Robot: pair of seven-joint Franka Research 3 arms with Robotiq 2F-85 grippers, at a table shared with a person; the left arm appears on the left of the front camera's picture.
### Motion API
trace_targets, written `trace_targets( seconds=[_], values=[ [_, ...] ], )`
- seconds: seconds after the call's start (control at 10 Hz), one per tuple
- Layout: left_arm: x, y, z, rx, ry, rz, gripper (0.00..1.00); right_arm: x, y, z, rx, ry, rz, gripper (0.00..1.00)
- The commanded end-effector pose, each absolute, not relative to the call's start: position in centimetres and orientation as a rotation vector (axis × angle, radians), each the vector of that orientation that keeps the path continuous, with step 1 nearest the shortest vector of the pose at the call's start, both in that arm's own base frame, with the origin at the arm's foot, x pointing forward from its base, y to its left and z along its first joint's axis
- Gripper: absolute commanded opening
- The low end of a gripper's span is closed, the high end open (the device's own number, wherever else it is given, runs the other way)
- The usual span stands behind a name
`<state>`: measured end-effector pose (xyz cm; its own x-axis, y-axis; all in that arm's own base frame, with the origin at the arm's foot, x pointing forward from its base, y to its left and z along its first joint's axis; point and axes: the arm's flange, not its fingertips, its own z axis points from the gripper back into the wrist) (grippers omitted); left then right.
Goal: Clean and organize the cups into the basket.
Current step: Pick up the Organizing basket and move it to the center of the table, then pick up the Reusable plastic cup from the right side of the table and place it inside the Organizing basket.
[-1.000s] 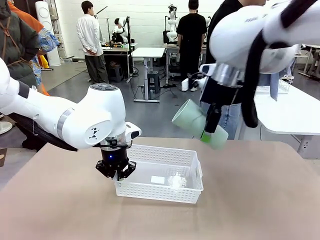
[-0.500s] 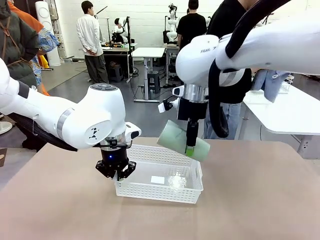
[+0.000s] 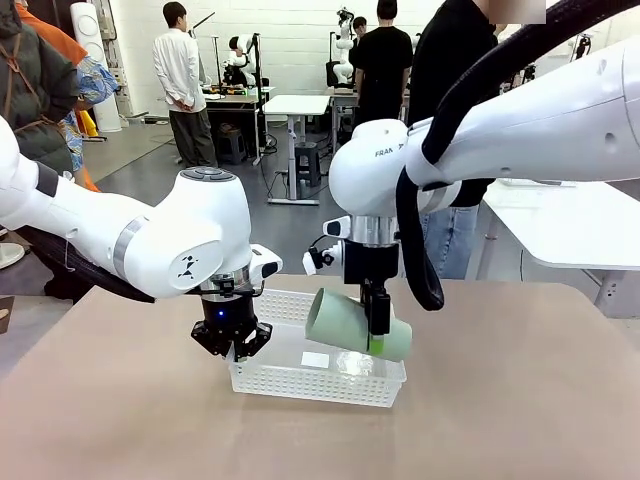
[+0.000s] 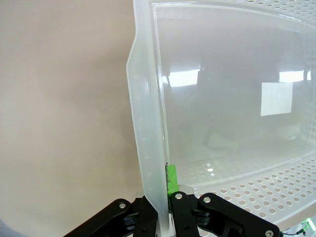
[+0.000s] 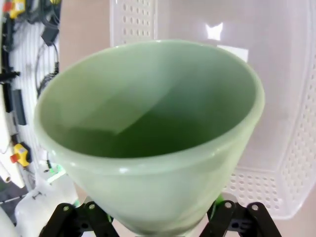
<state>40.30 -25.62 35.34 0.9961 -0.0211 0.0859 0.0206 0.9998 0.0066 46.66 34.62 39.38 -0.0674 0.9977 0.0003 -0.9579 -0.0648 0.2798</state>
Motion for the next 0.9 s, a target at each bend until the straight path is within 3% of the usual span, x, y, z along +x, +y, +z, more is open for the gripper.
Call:
trace_targets(
  seconds=[0.0,0.7,0.8],
  values=[
    [39.9,-25.6,35.5,0.008,-0.096,-0.02,0.0,47.1,35.0,39.7,0.22,0.247,1.6,0.81],
    [39.9,-25.6,35.5,0.008,-0.096,-0.02,0.0,47.0,34.7,39.4,0.222,0.236,1.616,0.81],
    [39.9,-25.6,35.5,0.008,-0.096,-0.02,0.0,46.0,35.1,38.8,0.156,0.215,1.619,0.81]
  ],
)
